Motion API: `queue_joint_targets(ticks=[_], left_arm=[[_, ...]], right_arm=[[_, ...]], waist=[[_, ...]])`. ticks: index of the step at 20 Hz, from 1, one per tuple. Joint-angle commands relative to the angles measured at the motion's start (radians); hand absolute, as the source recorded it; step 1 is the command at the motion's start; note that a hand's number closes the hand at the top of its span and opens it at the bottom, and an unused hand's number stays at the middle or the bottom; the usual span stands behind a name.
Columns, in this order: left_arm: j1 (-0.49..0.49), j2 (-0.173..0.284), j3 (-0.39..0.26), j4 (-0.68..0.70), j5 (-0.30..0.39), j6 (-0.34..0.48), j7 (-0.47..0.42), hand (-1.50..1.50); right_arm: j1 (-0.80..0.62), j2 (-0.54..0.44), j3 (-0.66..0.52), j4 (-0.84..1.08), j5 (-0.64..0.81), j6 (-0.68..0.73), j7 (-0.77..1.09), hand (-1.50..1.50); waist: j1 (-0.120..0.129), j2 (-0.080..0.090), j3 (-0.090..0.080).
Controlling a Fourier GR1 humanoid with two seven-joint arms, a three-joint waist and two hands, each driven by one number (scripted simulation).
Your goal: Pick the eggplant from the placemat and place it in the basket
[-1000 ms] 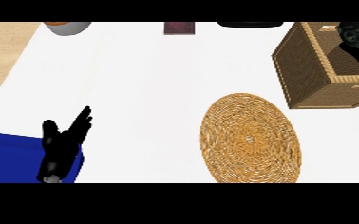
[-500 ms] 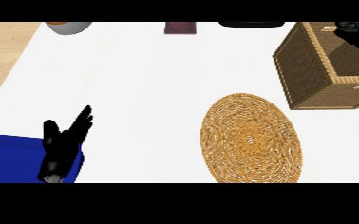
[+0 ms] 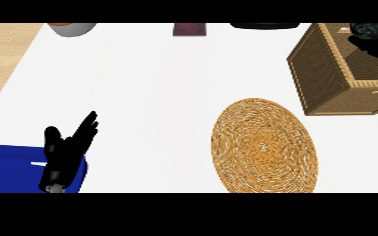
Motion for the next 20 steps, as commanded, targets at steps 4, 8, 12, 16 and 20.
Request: queue_joint_targets(ticks=[4, 8, 12, 16, 20], left_arm=[[0.002, -0.004, 0.018, 0.055, 0.0, 0.007, 0.048, 0.0], [0.029, -0.028, -0.002, 0.054, -0.029, 0.019, 0.023, 0.0], [0.039, 0.02, 0.048, 0.071, 0.001, -0.03, 0.018, 0.0], [0.046, -0.043, -0.001, 0.029, -0.039, 0.018, 0.043, 0.0], [0.099, -0.026, 0.016, 0.022, -0.031, -0.006, 0.005, 0.0]], right_arm=[[0.024, -0.118, -0.008, 0.174, 0.133, -0.113, -0.072, 1.5], [0.013, -0.14, 0.062, 0.237, 0.159, -0.074, -0.144, 1.5], [0.081, -0.178, 0.045, 0.263, 0.152, -0.09, -0.282, -1.5], [0.045, -0.195, 0.018, 0.352, 0.129, -0.13, -0.345, -1.5], [0.01, -0.232, -0.039, 0.333, 0.065, -0.102, -0.301, -1.5]], waist=[[0.004, 0.013, -0.01], [0.003, 0.008, -0.01], [-0.003, 0.007, -0.01], [0.0, 0.006, -0.01], [-0.004, 0.002, -0.011]])
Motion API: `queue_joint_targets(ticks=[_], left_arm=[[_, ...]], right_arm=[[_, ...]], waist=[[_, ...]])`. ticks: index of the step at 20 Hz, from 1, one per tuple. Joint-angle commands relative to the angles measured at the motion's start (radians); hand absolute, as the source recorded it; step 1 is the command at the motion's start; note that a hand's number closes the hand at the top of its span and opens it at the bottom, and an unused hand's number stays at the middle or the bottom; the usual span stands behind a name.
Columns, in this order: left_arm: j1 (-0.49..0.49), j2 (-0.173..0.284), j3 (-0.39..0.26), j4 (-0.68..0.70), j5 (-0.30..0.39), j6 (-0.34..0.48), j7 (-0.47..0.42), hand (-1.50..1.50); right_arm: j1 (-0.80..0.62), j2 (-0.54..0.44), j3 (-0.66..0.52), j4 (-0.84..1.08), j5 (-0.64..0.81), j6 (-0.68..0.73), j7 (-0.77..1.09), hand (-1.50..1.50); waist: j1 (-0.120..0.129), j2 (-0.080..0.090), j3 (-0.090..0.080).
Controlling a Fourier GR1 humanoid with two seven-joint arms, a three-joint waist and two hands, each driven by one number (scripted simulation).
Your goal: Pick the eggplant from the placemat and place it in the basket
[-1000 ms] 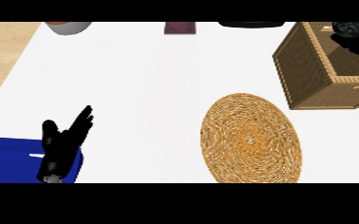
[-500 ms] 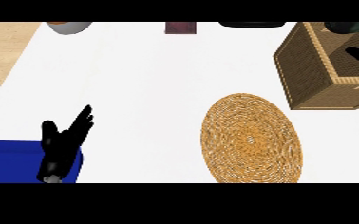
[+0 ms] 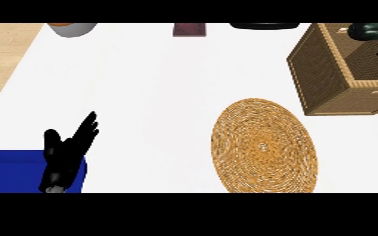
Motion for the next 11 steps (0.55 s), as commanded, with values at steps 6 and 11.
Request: queue_joint_targets(ticks=[6, 11], left_arm=[[0.034, -0.014, 0.009, 0.1, -0.016, 0.002, 0.017, 0.0], [0.049, -0.007, 0.022, 0.068, -0.015, 0.002, 0.038, 0.0]], right_arm=[[0.021, -0.151, -0.173, 0.091, -0.15, 0.067, -0.022, -1.5], [0.093, -0.261, -0.247, 0.11, -0.2, 0.132, -0.013, -1.5]], waist=[[-0.012, 0.008, -0.011], [-0.02, 0.006, -0.011]])
